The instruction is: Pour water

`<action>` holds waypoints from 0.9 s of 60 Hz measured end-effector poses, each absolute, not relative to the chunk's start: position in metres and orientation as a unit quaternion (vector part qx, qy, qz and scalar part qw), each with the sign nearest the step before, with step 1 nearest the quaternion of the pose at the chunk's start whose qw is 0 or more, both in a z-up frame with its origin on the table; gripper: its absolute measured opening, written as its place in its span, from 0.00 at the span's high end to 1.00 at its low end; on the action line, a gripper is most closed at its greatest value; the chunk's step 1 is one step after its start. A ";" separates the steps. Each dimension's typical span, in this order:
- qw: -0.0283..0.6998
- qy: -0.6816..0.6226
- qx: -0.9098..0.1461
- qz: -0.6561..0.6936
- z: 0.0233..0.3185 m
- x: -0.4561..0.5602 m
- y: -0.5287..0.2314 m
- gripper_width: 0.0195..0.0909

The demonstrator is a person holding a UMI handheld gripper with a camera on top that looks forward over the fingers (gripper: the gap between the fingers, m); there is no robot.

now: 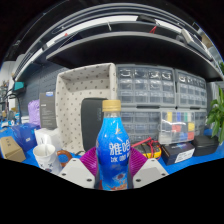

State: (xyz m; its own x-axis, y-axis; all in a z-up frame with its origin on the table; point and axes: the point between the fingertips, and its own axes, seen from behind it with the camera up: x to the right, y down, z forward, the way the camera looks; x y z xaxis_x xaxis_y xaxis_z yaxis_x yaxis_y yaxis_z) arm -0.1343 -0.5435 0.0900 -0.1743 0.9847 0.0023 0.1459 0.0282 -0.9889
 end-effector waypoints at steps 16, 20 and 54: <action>0.389 -0.574 -0.532 0.487 0.085 -0.123 -0.533 0.21; 0.389 -0.570 -0.534 0.490 0.089 -0.113 -0.531 0.23; 0.436 -0.562 -0.551 0.436 0.117 0.038 -0.528 0.12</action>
